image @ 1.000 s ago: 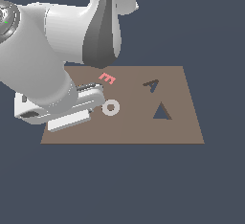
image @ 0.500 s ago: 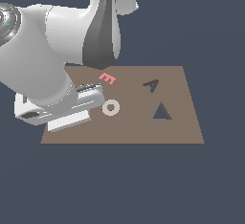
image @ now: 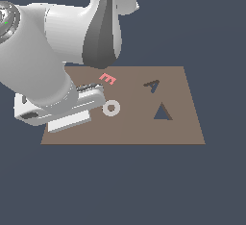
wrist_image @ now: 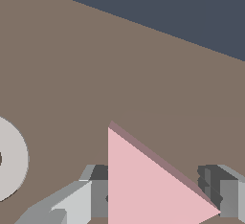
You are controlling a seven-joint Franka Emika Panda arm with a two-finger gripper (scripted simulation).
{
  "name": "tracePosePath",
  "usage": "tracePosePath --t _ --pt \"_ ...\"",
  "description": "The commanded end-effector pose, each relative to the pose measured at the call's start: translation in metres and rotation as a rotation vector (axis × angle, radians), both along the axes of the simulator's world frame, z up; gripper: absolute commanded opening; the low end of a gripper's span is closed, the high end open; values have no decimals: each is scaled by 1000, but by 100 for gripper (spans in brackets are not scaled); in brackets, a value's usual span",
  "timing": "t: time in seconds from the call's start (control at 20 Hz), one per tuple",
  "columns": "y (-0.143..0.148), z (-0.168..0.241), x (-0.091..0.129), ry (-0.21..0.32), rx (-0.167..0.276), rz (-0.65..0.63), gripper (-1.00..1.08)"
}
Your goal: Insert a designated object into the corresponding slot on a board.
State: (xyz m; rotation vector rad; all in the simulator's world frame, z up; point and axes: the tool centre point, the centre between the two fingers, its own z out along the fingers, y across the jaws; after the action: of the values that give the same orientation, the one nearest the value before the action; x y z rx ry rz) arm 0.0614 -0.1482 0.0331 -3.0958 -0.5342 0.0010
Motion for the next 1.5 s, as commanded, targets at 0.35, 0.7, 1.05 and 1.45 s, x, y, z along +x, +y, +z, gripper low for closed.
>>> tracePosePath --t 0.35,0.7,1.05,1.45 --pt "7 0 14 0 0 103 -100" --pt "24 1 37 0 0 282 -100" --pt "54 2 65 -1 -1 545 -100" --pt "98 3 86 -1 -1 847 -100"
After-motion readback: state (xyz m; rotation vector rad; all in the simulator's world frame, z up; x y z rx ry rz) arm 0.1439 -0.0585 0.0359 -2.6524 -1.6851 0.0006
